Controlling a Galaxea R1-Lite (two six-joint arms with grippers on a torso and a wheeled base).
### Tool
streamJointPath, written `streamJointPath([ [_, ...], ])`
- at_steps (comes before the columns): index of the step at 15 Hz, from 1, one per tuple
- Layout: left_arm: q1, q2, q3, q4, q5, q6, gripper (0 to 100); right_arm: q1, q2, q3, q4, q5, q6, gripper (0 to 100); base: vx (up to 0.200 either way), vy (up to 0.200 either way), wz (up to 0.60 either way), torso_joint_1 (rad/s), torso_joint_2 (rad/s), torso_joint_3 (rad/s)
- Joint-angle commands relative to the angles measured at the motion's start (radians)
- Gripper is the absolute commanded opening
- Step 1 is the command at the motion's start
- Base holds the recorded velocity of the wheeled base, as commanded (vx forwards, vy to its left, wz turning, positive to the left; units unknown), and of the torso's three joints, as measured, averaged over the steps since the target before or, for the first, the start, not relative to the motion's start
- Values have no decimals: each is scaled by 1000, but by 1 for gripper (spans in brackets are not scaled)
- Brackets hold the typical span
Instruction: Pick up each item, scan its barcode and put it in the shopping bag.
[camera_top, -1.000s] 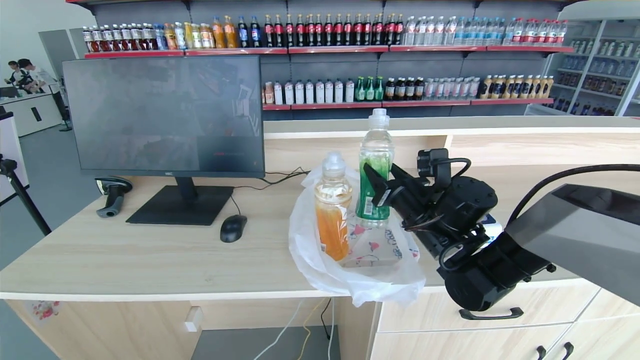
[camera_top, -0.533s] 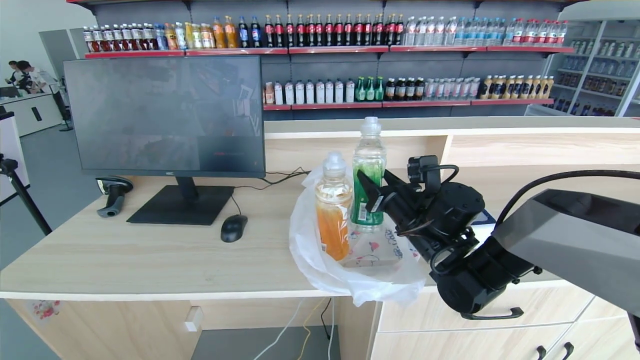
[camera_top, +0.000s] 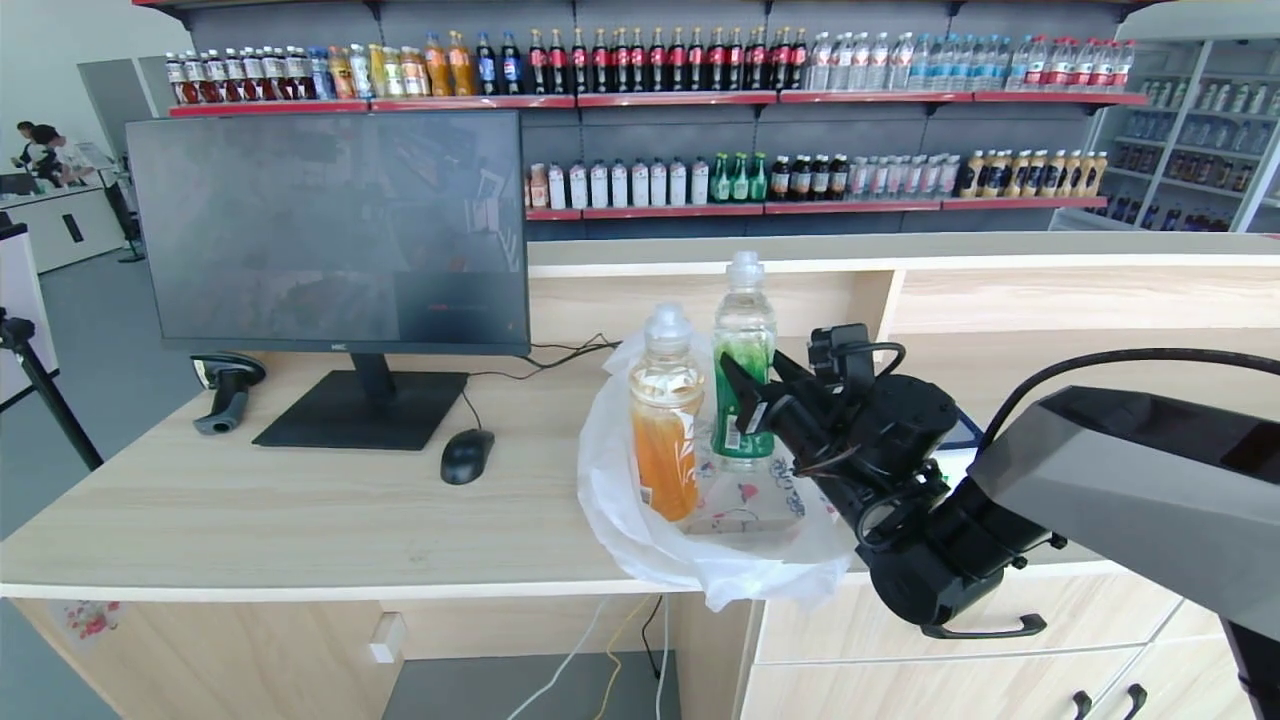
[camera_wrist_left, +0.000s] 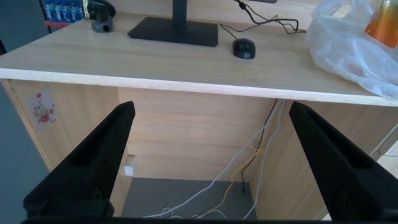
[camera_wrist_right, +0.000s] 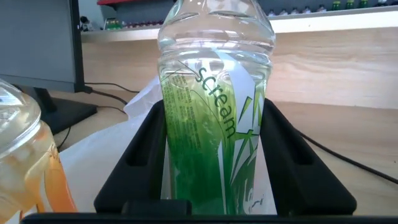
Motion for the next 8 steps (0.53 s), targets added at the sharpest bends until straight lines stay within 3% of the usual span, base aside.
streamJointPath([
  [1,0,0,0,0,1,0,100,1,4,7,-1,1,-1,0,0,0,0,0,0,0],
  [8,0,0,0,0,-1,0,100,-6,10,39,-1,1,-4,0,0,0,0,0,0,0],
])
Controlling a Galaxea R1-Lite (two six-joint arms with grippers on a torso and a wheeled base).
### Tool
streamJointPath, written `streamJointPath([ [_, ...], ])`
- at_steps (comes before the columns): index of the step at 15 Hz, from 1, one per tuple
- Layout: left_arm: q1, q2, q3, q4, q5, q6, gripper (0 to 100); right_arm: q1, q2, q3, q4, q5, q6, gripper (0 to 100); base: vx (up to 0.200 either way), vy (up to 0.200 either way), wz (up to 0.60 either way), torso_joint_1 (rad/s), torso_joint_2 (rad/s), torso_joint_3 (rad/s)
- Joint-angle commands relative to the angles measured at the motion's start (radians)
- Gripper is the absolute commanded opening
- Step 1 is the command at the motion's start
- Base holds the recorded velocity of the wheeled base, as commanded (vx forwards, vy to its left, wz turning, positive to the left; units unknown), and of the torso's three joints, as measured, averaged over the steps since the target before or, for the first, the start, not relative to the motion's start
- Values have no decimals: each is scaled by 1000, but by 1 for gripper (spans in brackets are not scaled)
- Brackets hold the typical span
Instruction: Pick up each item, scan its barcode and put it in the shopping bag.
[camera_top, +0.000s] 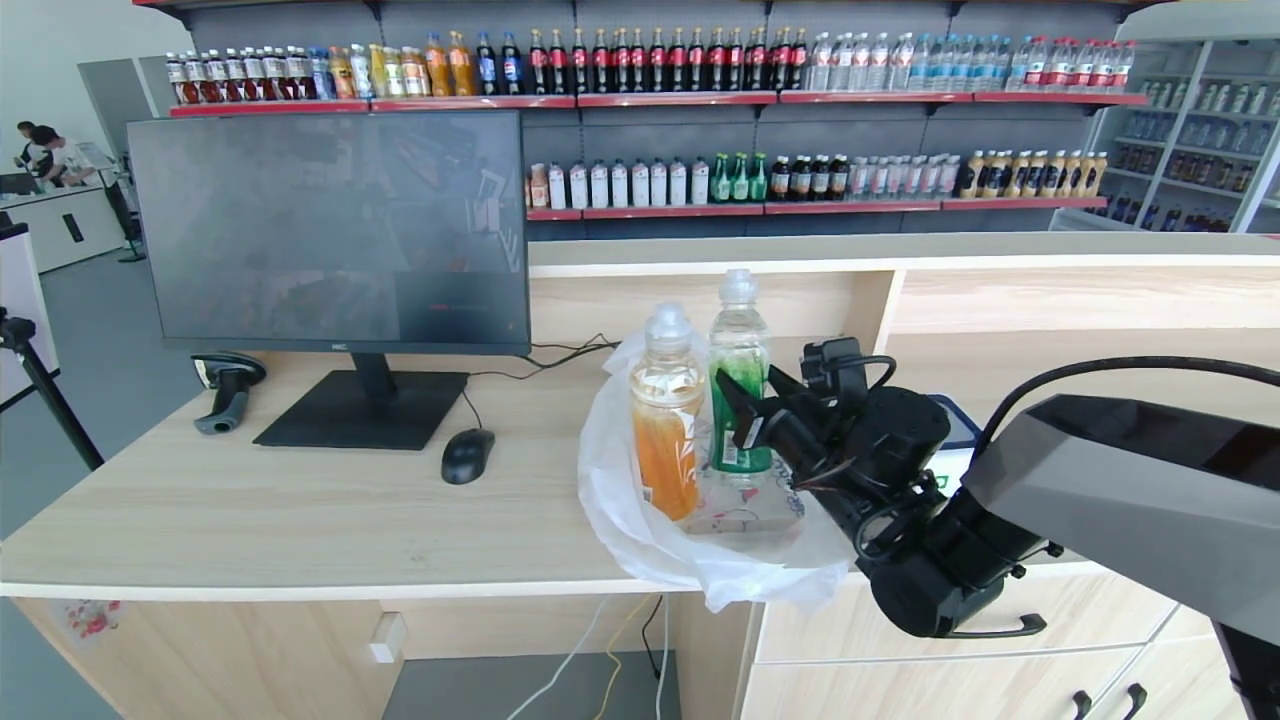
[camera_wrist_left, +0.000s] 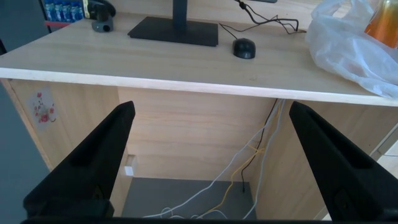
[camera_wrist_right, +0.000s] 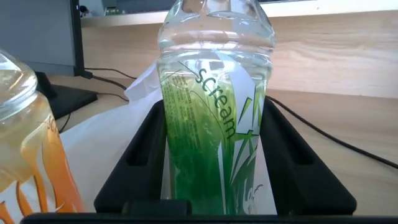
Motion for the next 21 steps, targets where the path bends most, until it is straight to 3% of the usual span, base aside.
streamJointPath([
  [1,0,0,0,0,0,0,100,-4,-1,8,0,-1,-5,0,0,0,0,0,0,0],
  [21,-2,0,0,0,1,0,100,7,-44,105,0,-1,-22,0,0,0,0,0,0,0],
])
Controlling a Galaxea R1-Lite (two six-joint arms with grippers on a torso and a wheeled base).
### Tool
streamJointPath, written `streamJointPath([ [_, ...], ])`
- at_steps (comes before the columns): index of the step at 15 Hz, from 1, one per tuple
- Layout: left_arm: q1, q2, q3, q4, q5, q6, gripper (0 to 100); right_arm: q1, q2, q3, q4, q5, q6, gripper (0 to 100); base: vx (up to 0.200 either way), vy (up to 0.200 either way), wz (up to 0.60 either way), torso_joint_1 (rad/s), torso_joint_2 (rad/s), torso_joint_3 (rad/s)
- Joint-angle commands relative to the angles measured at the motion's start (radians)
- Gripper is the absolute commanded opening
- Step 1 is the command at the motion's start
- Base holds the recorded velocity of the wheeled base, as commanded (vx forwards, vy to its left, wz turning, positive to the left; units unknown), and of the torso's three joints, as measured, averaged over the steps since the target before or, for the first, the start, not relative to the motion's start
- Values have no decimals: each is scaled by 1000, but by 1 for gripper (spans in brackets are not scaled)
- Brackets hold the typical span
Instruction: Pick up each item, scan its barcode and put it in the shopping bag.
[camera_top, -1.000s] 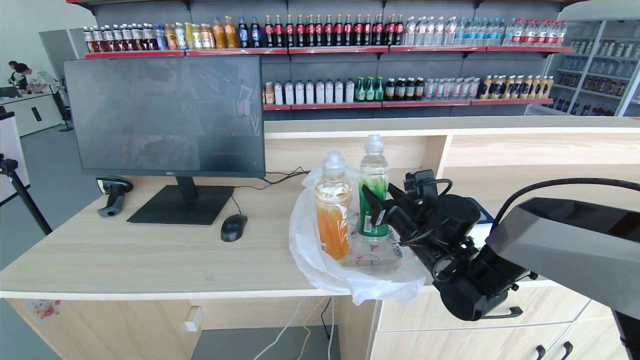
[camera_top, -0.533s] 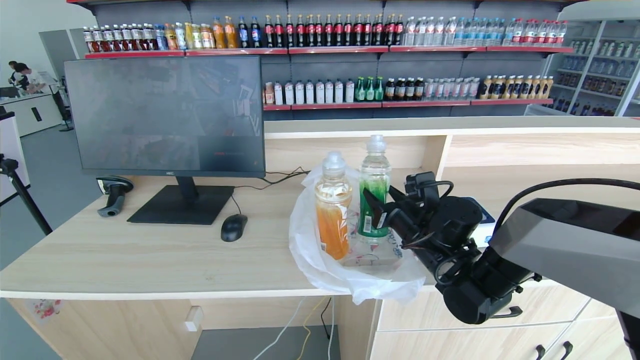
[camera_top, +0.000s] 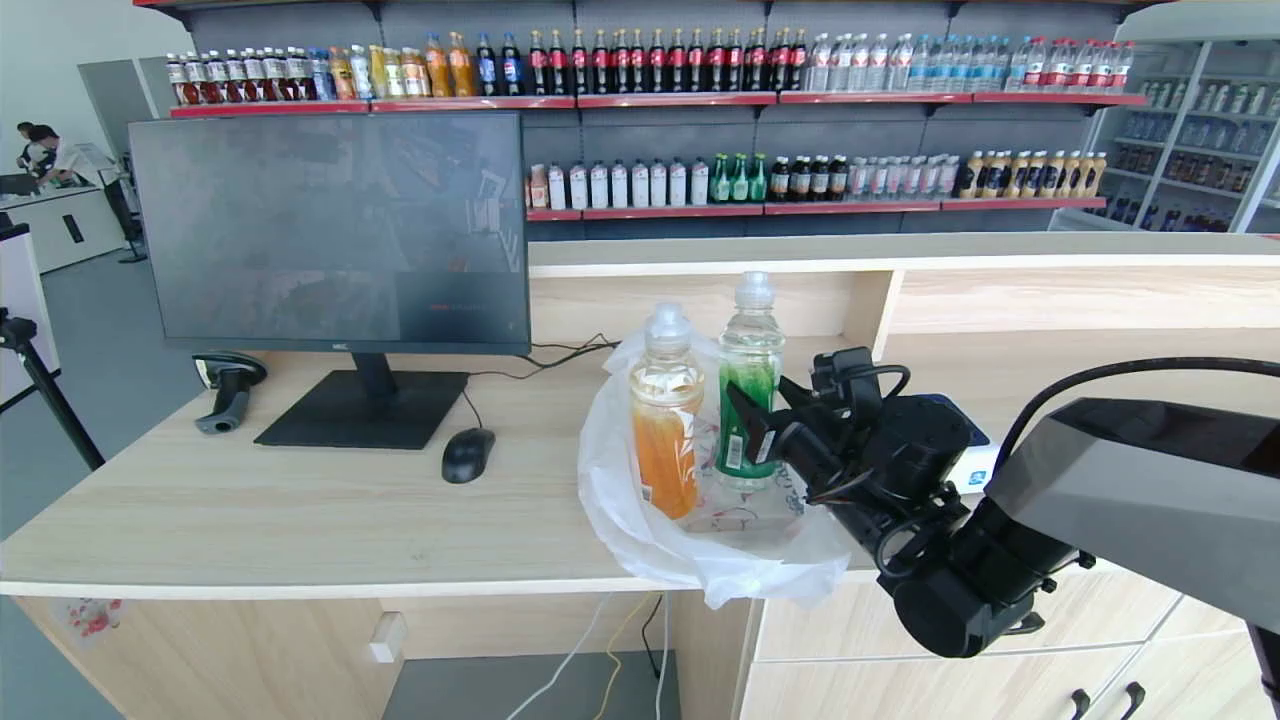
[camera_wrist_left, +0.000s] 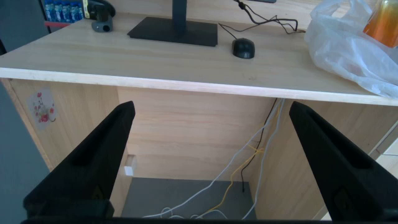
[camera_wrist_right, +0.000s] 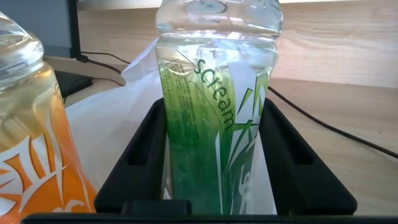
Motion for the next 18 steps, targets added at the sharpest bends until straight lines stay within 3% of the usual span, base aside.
streamJointPath([
  [1,1,0,0,0,1,0,100,3,-11,16,-1,0,1,0,0,0,0,0,0,0],
  [18,1,0,0,0,0,1,100,39,-41,123,-1,-2,3,0,0,0,0,0,0,0],
])
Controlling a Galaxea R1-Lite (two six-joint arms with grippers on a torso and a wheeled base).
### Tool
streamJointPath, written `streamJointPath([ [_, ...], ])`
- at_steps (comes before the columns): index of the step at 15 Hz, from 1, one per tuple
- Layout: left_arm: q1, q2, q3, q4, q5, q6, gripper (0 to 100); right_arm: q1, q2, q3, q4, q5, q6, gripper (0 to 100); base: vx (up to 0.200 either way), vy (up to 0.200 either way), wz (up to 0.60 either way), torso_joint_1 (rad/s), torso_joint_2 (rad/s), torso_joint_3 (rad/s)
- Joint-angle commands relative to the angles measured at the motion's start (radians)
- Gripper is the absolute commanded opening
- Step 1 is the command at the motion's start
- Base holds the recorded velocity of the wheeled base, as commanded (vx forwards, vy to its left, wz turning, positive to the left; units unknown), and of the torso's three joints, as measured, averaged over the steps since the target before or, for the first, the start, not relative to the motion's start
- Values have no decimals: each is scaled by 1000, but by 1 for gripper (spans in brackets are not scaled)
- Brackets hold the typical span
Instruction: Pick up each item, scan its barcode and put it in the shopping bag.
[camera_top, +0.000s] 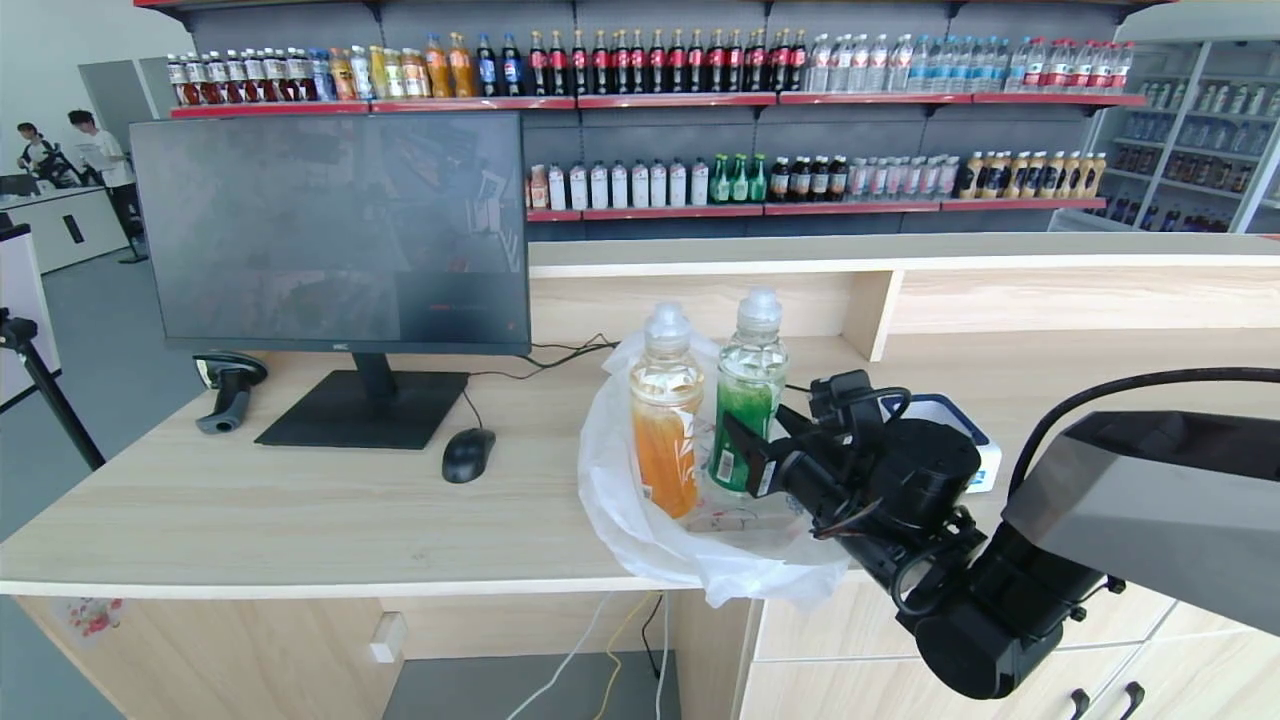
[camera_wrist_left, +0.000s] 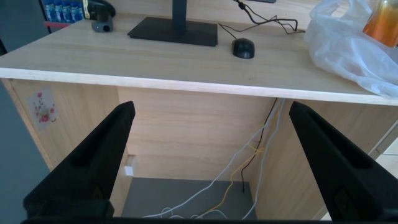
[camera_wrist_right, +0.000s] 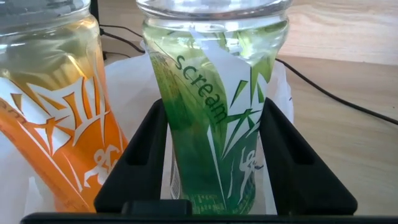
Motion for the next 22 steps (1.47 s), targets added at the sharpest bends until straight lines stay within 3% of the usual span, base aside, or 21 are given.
streamJointPath([
  [1,0,0,0,0,2,-2,100,1,0,3,-1,0,3,0,0,0,0,0,0,0],
  [10,0,0,0,0,2,-2,100,10,0,23,-1,0,44,0,0,0,0,0,0,0],
  [11,0,0,0,0,2,-2,100,15,0,23,-1,0,47,100,0,0,0,0,0,0],
  [19,0,0,0,0,2,-2,100,19,-44,58,-1,0,50,100,0,0,0,0,0,0],
  [22,0,0,0,0,2,-2,100,64,-84,86,-1,0,47,100,0,0,0,0,0,0],
])
